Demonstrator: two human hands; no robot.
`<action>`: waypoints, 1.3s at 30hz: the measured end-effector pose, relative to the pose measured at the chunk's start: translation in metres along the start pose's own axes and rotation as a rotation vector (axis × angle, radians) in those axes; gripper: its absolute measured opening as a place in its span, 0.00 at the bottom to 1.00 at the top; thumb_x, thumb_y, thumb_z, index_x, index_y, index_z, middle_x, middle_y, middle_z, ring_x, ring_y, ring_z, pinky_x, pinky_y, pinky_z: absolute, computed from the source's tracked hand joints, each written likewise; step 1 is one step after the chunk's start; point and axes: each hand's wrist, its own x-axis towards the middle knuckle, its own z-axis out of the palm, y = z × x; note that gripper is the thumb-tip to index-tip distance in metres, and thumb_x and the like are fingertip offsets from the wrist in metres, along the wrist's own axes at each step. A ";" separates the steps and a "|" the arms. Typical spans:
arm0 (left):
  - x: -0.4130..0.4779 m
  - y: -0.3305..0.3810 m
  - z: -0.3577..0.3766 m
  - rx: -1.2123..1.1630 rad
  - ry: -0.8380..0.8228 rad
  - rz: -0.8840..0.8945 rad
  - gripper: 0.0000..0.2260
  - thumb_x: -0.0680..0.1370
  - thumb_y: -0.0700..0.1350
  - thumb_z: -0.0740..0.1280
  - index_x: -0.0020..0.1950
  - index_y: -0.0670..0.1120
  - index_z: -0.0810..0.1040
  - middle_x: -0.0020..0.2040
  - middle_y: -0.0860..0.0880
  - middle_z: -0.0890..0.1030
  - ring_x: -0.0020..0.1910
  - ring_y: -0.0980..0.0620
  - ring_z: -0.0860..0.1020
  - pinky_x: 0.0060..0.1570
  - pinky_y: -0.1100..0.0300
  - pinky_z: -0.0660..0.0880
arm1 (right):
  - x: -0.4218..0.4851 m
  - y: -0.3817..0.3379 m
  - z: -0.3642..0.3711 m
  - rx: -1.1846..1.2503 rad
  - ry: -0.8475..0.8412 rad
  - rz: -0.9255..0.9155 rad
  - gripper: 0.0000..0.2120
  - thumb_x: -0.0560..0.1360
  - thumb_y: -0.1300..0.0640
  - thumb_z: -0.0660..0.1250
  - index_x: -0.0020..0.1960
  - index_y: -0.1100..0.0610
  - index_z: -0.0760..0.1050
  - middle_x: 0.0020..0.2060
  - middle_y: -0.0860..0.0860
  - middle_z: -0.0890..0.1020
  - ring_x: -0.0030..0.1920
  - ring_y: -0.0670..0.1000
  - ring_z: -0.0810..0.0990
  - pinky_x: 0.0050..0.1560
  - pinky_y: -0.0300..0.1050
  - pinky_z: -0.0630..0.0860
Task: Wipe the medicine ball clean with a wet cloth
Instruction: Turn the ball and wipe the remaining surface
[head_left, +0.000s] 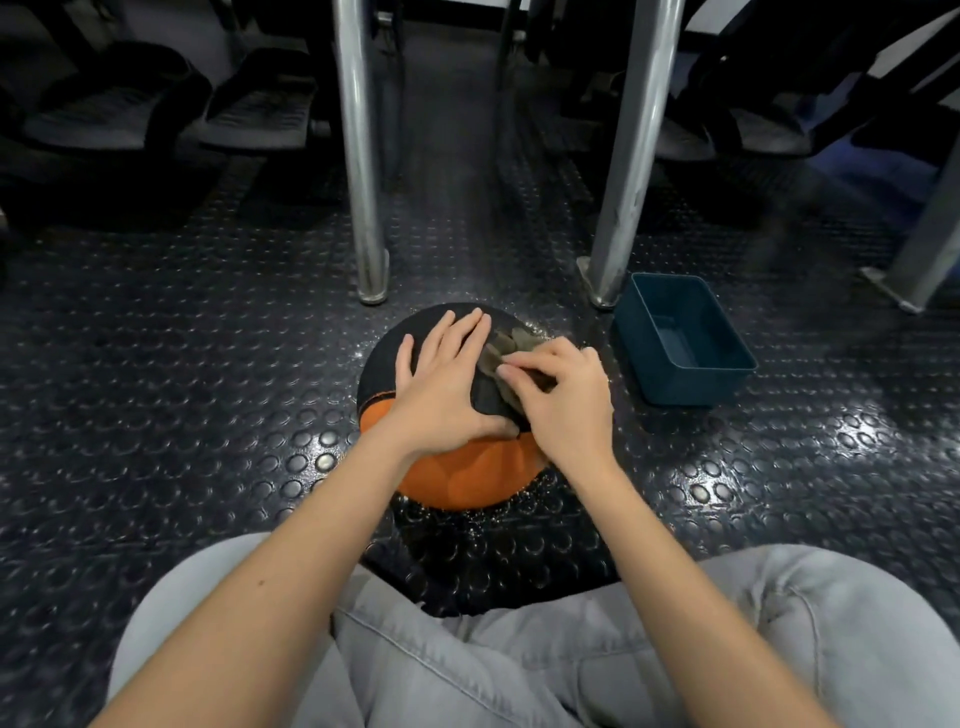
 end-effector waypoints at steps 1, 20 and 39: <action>-0.001 0.001 0.000 0.004 -0.006 0.008 0.50 0.67 0.61 0.73 0.78 0.52 0.43 0.77 0.58 0.43 0.75 0.58 0.38 0.70 0.50 0.31 | -0.001 0.001 -0.002 -0.002 -0.013 -0.015 0.05 0.72 0.53 0.72 0.46 0.52 0.84 0.40 0.42 0.77 0.45 0.46 0.70 0.44 0.31 0.64; 0.007 0.005 -0.006 0.022 -0.106 -0.027 0.50 0.70 0.56 0.73 0.78 0.50 0.39 0.77 0.56 0.39 0.75 0.55 0.35 0.70 0.49 0.31 | 0.001 0.033 0.001 0.268 0.162 0.333 0.05 0.73 0.58 0.71 0.48 0.55 0.83 0.42 0.47 0.81 0.48 0.50 0.79 0.56 0.48 0.74; 0.007 -0.005 -0.011 -0.031 -0.064 -0.053 0.49 0.70 0.56 0.73 0.78 0.51 0.41 0.77 0.57 0.41 0.75 0.57 0.36 0.70 0.50 0.32 | -0.026 0.020 0.011 0.139 0.167 0.147 0.04 0.72 0.57 0.72 0.47 0.54 0.84 0.40 0.44 0.79 0.46 0.48 0.74 0.50 0.27 0.65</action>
